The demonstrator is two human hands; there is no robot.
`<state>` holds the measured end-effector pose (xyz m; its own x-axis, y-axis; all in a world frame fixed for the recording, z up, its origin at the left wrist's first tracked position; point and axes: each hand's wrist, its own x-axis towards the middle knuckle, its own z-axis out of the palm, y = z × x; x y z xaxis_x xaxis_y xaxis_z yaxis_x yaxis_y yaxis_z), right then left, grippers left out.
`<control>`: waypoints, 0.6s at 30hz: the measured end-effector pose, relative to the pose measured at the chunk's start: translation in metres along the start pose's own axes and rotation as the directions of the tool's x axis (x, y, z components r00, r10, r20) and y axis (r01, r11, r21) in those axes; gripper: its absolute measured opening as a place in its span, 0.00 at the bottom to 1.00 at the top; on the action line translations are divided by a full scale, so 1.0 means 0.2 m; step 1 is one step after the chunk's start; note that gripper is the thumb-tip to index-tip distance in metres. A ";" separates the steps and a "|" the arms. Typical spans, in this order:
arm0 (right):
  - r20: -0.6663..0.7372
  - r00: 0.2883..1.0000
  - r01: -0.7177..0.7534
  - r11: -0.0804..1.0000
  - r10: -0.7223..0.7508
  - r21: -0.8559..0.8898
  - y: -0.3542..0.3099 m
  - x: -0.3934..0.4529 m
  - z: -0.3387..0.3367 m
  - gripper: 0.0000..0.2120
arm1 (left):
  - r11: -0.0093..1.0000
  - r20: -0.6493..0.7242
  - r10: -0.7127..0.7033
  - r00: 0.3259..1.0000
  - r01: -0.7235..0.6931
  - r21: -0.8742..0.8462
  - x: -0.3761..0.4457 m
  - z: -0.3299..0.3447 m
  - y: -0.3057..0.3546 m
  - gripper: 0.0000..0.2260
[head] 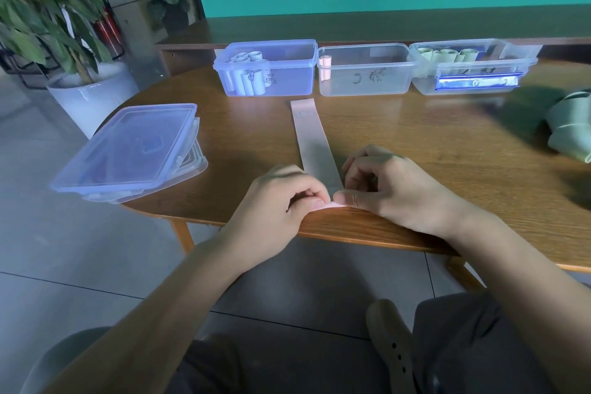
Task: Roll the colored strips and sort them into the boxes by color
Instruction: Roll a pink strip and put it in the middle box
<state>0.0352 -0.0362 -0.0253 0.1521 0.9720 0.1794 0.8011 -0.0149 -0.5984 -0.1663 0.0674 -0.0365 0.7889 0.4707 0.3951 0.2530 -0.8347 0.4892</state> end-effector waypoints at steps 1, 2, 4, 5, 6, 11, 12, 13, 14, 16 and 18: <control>-0.001 1.000 0.014 0.999 -0.014 0.029 0.00 0.00 0.00 0.07 | 1.000 -0.005 0.017 1.000 -0.017 0.009 0.00 0.00 -0.01 0.05; 0.001 0.999 0.034 0.997 -0.034 0.066 0.00 -0.01 0.01 0.06 | 0.999 -0.011 0.031 0.999 -0.031 0.022 0.00 0.00 -0.01 0.05; 0.017 0.996 0.088 0.988 -0.091 0.126 0.00 -0.01 0.01 0.04 | 0.998 -0.009 0.043 0.999 -0.042 0.042 -0.01 0.00 -0.01 0.04; 0.031 0.992 0.118 0.983 -0.124 0.138 0.00 -0.01 0.02 0.05 | 0.998 -0.003 0.036 0.999 -0.036 0.042 -0.01 0.00 -0.01 0.04; 0.045 0.987 0.147 0.979 -0.155 0.139 0.01 -0.01 0.02 0.06 | 0.999 0.001 0.025 1.000 -0.025 0.037 -0.01 -0.01 -0.01 0.04; 0.091 0.975 0.191 0.975 -0.201 0.110 0.02 -0.02 0.01 0.07 | 0.997 -0.011 -0.014 1.000 0.015 0.076 0.00 0.00 0.00 0.05; 0.090 0.977 0.182 0.977 -0.192 0.111 0.02 -0.03 0.00 0.05 | 0.996 -0.016 -0.024 1.000 0.025 0.083 0.00 0.00 0.00 0.05; 0.086 0.980 0.170 0.979 -0.180 0.114 0.02 -0.03 0.00 0.03 | 0.996 -0.021 -0.033 0.999 0.034 0.087 0.01 0.01 0.00 0.04; 0.078 0.983 0.159 0.980 -0.169 0.117 0.01 -0.03 0.00 0.03 | 0.995 -0.025 -0.037 0.999 0.039 0.089 0.01 0.01 0.00 0.03; 0.049 0.987 0.147 0.983 -0.153 0.112 0.02 -0.03 0.01 0.03 | 0.995 -0.026 -0.038 0.999 0.040 0.091 0.01 0.01 0.00 0.02; 0.018 0.989 0.146 0.985 -0.148 0.091 0.01 -0.02 0.02 0.02 | 0.995 -0.029 -0.031 0.999 0.033 0.099 0.01 0.01 0.00 0.02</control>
<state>0.0349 -0.0400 -0.0303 0.0214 0.9674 0.2522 0.7586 0.1486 -0.6344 -0.1631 0.0675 -0.0379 0.7642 0.5041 0.4024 0.3331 -0.8427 0.4230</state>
